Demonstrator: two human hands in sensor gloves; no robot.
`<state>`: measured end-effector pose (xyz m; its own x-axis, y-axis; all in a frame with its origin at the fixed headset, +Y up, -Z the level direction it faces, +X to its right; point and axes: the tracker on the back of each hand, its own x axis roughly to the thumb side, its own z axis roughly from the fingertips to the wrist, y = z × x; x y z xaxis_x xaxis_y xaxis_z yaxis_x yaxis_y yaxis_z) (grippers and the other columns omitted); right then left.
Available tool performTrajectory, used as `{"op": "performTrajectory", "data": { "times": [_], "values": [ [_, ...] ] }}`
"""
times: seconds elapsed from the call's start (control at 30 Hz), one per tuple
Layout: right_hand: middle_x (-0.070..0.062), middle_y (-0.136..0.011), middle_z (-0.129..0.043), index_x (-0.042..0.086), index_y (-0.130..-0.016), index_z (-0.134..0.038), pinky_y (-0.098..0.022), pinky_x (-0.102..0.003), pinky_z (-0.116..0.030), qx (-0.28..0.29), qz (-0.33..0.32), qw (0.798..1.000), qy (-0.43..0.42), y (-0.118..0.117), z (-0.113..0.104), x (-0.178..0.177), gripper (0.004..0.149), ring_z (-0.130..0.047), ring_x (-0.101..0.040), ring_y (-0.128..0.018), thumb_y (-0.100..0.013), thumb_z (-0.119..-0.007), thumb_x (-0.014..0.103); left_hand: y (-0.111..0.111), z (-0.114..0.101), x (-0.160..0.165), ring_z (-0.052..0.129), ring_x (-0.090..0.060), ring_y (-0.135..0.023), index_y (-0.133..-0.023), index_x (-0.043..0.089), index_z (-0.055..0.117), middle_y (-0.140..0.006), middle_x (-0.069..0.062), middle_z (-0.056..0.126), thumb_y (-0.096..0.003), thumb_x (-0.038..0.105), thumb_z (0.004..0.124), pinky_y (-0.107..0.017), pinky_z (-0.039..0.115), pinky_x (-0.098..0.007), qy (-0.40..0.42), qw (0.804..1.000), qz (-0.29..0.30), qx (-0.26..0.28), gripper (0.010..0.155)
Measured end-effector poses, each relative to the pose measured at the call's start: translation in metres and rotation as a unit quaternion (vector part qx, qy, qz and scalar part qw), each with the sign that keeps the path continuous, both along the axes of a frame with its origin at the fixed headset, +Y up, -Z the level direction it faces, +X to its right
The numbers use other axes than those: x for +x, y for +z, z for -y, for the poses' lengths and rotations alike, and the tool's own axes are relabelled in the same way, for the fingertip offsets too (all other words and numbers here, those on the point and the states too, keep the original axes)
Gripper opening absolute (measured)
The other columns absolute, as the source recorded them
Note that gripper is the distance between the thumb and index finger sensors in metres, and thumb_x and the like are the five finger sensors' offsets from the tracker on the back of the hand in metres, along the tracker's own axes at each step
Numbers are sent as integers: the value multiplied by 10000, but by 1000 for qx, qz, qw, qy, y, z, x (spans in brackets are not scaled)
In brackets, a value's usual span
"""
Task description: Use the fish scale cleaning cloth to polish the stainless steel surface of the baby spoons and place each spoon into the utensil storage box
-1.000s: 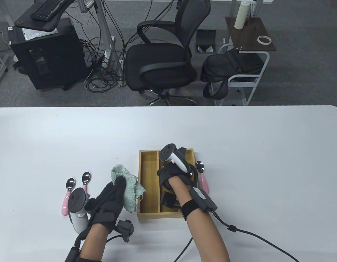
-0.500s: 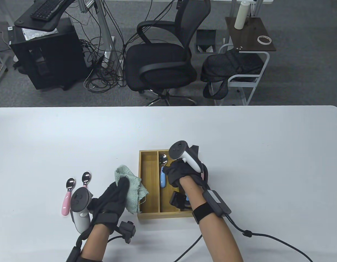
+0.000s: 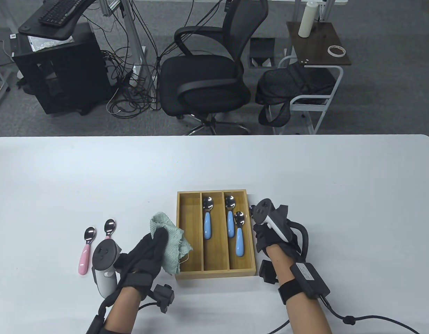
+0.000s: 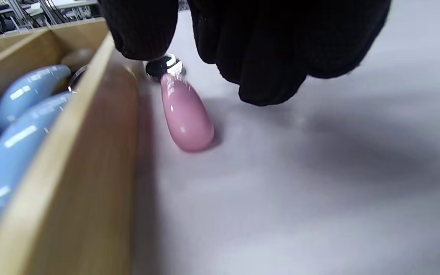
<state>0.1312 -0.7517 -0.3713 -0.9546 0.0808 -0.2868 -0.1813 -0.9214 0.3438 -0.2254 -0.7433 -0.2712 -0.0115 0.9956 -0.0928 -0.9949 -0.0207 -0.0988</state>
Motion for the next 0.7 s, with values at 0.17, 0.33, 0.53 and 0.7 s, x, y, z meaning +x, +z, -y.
{"op": "performTrajectory", "data": {
  "times": [0.17, 0.33, 0.53, 0.7],
  "values": [
    [-163, -896, -790, 47, -1018, -618, -497, -425, -833, -4, -5, 1000, 11, -4, 13, -4, 581, -927, -285, -663, -617, -691, 462, 0, 0, 1, 1051, -205, -639, -939, 125, 756, -766, 18, 956, -633, 486, 601, -526, 878, -441, -3, 1000, 2, -1, 498],
    [-144, -845, -828, 63, -985, -671, -476, -410, -845, 18, -30, 996, 79, -5, 18, -13, 548, -945, -256, -618, -606, -721, 455, 0, 0, 4, 1052, -209, -636, -936, 123, 760, -763, 15, 958, -632, 486, 602, -524, 878, -445, -10, 1000, 10, -3, 499],
    [-120, -819, -829, 61, -935, -693, -461, -392, -861, -11, -42, 996, 79, -1, 17, -4, 514, -961, -245, -607, -607, -725, 455, 1, 0, 8, 1049, -225, -638, -937, 122, 763, -767, 4, 958, -632, 488, 602, -524, 873, -456, -19, 1000, 23, -1, 503],
    [-115, -843, -833, 79, -944, -662, -455, -366, -889, 20, -14, 996, -85, 15, -1, 24, 500, -997, -240, -613, -614, -700, 452, -1, 0, 12, 1044, -233, -649, -945, 127, 758, -779, 0, 953, -632, 491, 598, -530, 868, -461, -29, 999, 33, 0, 506]
  ]
}}
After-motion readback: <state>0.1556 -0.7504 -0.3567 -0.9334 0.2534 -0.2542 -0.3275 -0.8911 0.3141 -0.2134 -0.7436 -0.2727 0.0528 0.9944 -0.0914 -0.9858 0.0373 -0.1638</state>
